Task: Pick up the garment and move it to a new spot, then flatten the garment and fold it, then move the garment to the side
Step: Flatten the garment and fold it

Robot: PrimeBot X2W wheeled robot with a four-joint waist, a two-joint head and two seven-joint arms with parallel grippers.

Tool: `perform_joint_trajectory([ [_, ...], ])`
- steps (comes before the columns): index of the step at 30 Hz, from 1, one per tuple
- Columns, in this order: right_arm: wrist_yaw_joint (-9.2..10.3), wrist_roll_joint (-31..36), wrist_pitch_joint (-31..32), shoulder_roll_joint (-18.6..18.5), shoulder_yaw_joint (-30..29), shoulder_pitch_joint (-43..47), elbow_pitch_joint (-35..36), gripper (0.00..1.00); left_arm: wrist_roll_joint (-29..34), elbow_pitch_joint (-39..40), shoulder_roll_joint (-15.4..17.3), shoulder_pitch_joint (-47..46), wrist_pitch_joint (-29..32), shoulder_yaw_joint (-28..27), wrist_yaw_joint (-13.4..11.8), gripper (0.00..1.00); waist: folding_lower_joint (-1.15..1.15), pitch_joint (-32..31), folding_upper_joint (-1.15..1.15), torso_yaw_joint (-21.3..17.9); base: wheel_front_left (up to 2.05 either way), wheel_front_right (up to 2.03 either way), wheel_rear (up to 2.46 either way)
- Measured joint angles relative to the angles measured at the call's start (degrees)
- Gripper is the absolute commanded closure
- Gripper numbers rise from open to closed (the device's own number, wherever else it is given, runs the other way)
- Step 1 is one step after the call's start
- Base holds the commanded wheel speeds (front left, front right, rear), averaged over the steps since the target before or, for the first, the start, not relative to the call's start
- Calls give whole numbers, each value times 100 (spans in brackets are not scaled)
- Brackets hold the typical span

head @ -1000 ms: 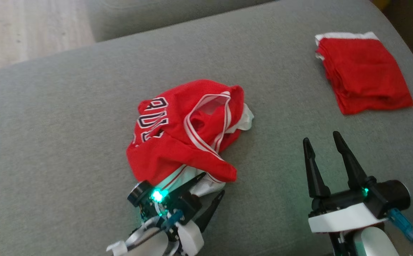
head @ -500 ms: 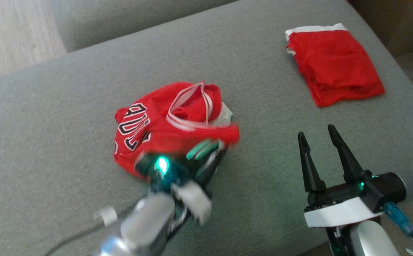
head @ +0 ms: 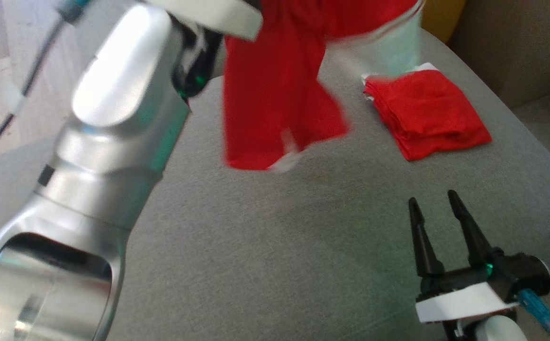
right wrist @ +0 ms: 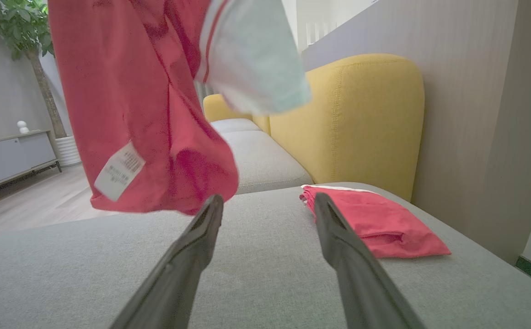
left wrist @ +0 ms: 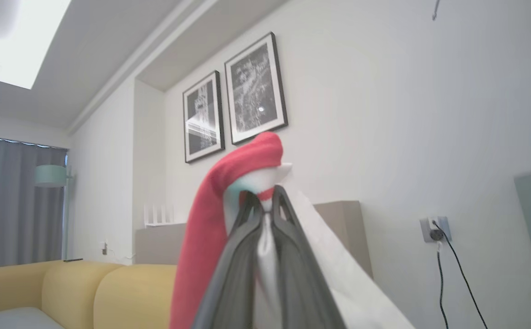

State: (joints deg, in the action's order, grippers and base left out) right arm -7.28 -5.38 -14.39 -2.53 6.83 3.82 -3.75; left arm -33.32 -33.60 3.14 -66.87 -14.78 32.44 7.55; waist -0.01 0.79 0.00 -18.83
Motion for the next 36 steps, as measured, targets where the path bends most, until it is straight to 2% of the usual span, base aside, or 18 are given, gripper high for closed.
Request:
perform_joint_trajectory([
  [3,0,47,0,-2,-116,71,38,0,-47,-27,32,152,-1,-258,-7,100,1,-43,0,153,0,0,0],
  [5,0,52,0,-2,-162,74,89,0,-48,-42,144,637,0,-305,-8,100,1,-65,0,268,0,0,0],
  [8,0,52,0,-2,-210,107,144,0,-69,-34,337,1914,1,-414,-57,100,1,-83,0,443,0,0,0],
  [11,0,52,0,-1,-250,200,189,0,-196,76,534,3520,10,-720,-270,100,1,-81,0,603,0,0,0],
  [14,0,73,0,-1,-316,277,212,0,-241,300,673,5017,35,-1203,-459,100,1,-58,0,755,0,0,0],
  [17,0,94,0,0,-368,296,226,0,-182,670,697,6047,35,-1722,-564,100,1,-31,0,903,0,0,0],
  [19,0,113,0,0,-414,305,230,0,-51,884,656,6424,34,-1971,-583,100,1,-18,0,1010,0,0,0],
  [26,0,143,0,1,-375,394,212,0,338,1152,449,6893,34,-2405,-546,100,1,-12,0,1285,0,0,0],
  [27,0,143,0,1,-365,394,203,0,377,1149,421,6937,34,-2468,-550,83,1,-21,0,1311,0,0,0],
  [28,0,143,0,1,-355,394,203,0,446,1143,401,6973,34,-2519,-567,38,1,-31,0,1327,0,0,0],
  [29,0,143,0,1,-348,394,202,0,561,1135,397,6992,34,-2562,-646,0,1,-41,0,1339,0,0,0],
  [33,0,143,0,1,-303,394,187,0,1087,1171,424,7046,34,-2836,-1145,0,1,-59,0,1331,0,0,0],
  [36,0,143,0,1,-275,394,174,0,1703,1337,564,7089,34,-2795,-1516,0,1,-63,0,1291,0,0,0],
])
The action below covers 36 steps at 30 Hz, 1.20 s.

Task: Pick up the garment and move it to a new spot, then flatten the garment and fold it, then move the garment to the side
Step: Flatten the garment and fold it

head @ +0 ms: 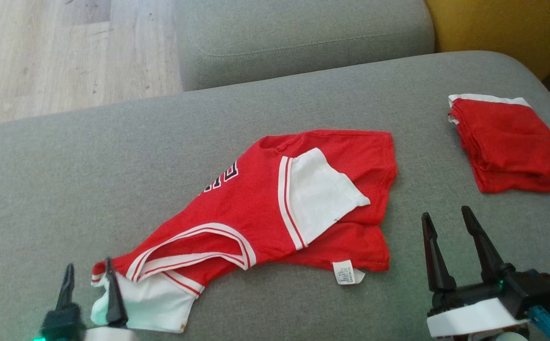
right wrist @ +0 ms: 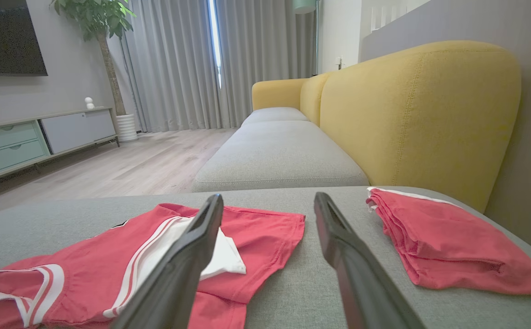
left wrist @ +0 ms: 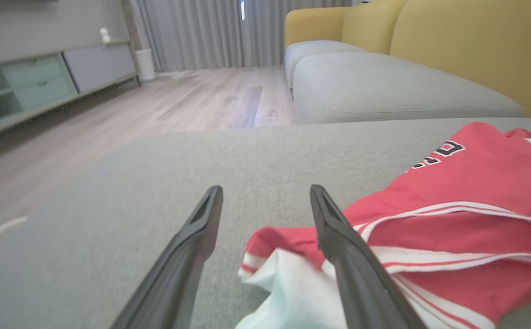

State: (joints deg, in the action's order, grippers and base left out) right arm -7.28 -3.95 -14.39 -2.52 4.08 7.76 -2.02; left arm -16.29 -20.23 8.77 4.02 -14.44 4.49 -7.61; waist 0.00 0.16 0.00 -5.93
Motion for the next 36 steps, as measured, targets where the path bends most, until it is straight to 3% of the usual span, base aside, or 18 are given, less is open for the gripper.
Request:
perform_joint_trajectory([
  [3,0,1,0,-1,0,5,0,0,547,281,152,-8,0,307,-151,0,0,4,0,-40,0,0,0],
  [6,0,3,0,-3,26,8,1,0,1037,447,203,-91,194,839,-129,0,0,43,0,-103,0,0,0],
  [11,0,52,0,-7,90,-14,32,0,1761,494,55,-1064,1002,1892,277,0,0,258,0,-256,0,0,0],
  [16,0,54,0,-7,162,-179,60,0,2299,87,-319,-2370,1836,2777,845,0,1,614,0,-484,0,0,0],
  [19,0,55,0,-7,191,-358,83,0,2404,-261,-478,-2896,2239,3187,1157,0,2,859,0,-641,0,0,0],
  [23,0,100,0,-5,214,-466,108,0,2443,-732,-535,-3451,2588,3605,1324,0,2,1159,0,-871,0,0,0],
  [30,0,100,0,-3,275,-547,114,0,2466,-1327,-575,-4327,2913,4253,1363,0,1,1563,0,-1265,0,0,0],
  [36,0,36,0,-3,283,-687,130,0,2318,-1506,-576,-4543,2956,4610,1340,0,1,1711,0,-1433,0,0,0],
])
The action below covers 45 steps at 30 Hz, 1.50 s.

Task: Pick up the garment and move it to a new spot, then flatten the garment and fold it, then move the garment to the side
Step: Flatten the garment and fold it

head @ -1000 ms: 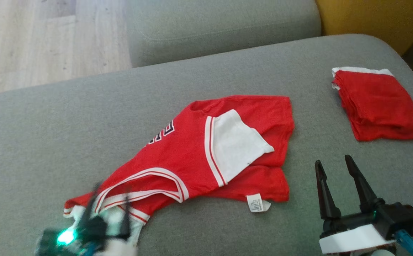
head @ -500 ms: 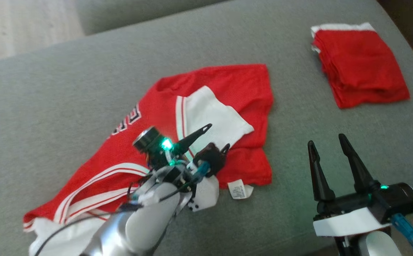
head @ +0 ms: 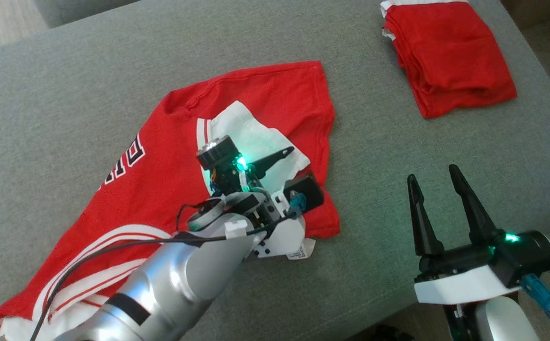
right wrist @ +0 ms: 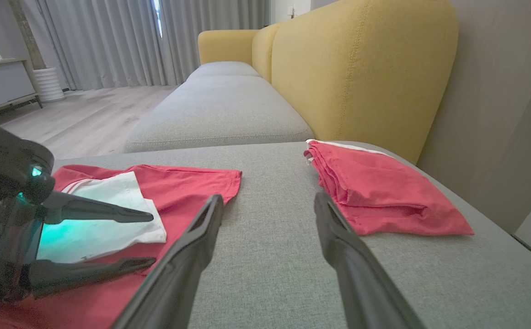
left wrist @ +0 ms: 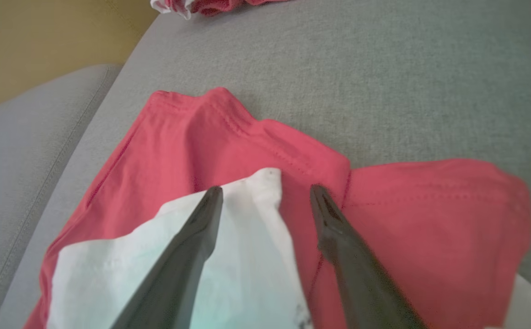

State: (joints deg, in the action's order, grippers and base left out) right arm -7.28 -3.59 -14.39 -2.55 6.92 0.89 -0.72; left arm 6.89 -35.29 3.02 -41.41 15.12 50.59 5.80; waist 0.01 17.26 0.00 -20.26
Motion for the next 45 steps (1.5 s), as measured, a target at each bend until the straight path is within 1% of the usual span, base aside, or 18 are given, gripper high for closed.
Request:
perform_joint_trajectory([
  [5,0,-45,0,0,22,-18,-2,0,-35,-66,0,-146,15,218,-208,0,-1,20,0,-72,0,0,0],
  [8,0,-97,0,0,21,-18,-2,0,-35,-201,-2,-263,103,316,-285,0,-1,7,0,-124,0,0,0],
  [11,0,-98,0,0,13,-18,-1,0,-35,-361,-3,-326,146,348,-310,0,-1,-9,0,-146,0,0,0],
  [12,0,-98,0,0,13,-18,-1,0,-35,-361,-3,-326,146,348,-310,5,-1,-9,0,-146,0,0,0],
  [14,0,-98,0,0,10,-18,-1,0,-36,-402,-3,-339,138,368,-347,38,-1,-18,0,-148,0,0,0],
  [15,0,-98,0,0,4,-18,0,0,-38,-428,-3,-341,110,374,-356,60,-1,-25,0,-146,0,0,0],
  [16,0,-98,0,0,-3,-17,0,0,-56,-452,-3,-342,86,381,-378,74,-1,-32,0,-142,0,0,0],
  [18,0,-98,0,0,-7,-17,0,0,-137,-477,-3,-349,31,400,-379,95,-1,-49,0,-132,0,0,0],
  [19,0,-97,0,0,-5,-17,0,0,-175,-478,-3,-358,-2,416,-379,100,-1,-55,0,-126,0,0,0],
  [23,0,-97,0,0,-2,-18,0,0,-301,-502,-3,-447,-69,497,-369,100,-1,-66,0,-104,0,0,0],
  [28,0,-91,0,0,-51,-15,-1,0,-463,-405,-2,-472,-372,573,-390,100,-1,-114,0,10,0,0,0],
  [33,0,-75,0,0,-80,-15,-7,0,-669,-210,47,-471,-687,487,-488,100,-1,-253,0,201,0,0,0],
  [36,0,-36,0,0,-98,-14,-38,0,-801,71,260,-464,-916,313,-586,100,-1,-358,0,356,0,0,0],
  [42,0,82,0,1,-215,-10,-259,0,-1185,944,798,-369,-1125,-98,-638,100,-1,-565,0,799,0,0,0],
  [45,0,82,0,0,-319,-16,-431,0,-1347,1448,1026,-254,-1115,-237,-633,100,-2,-660,0,1046,0,0,0],
])
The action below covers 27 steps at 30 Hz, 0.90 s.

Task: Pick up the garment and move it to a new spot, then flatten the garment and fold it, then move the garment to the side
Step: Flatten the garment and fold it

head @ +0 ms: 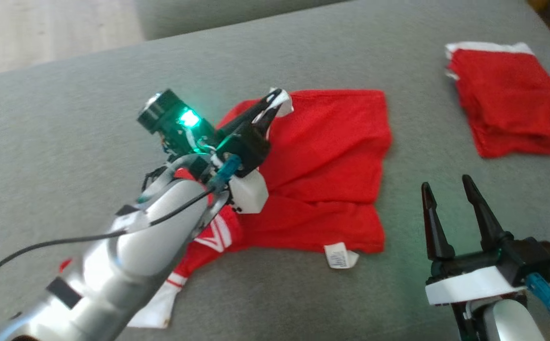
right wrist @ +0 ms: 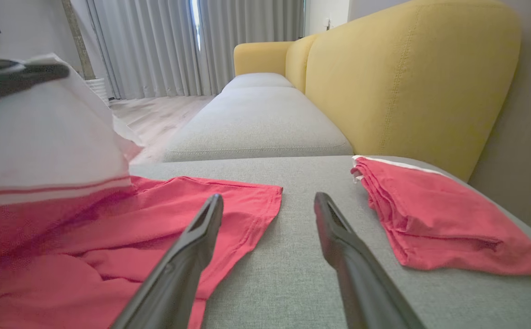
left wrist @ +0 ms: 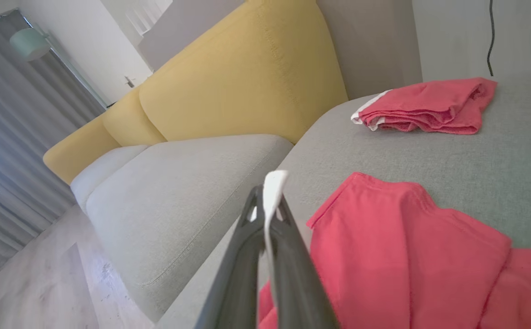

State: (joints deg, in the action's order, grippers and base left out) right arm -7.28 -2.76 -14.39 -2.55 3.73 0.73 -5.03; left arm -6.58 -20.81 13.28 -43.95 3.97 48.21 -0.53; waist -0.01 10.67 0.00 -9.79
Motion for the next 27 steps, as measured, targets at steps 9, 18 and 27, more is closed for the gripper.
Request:
perform_joint_trajectory([
  [9,0,-2,0,-29,-227,-669,-995,0,-76,862,483,115,210,-41,103,100,0,-84,0,569,0,0,0],
  [18,0,-30,80,-169,-99,-1589,-2335,0,-151,1178,643,289,250,-41,46,100,0,-26,0,809,0,0,0],
  [27,0,-27,78,-408,-249,-2222,-3251,0,-183,1266,658,287,301,-40,-4,100,1,51,0,1073,0,0,0],
])
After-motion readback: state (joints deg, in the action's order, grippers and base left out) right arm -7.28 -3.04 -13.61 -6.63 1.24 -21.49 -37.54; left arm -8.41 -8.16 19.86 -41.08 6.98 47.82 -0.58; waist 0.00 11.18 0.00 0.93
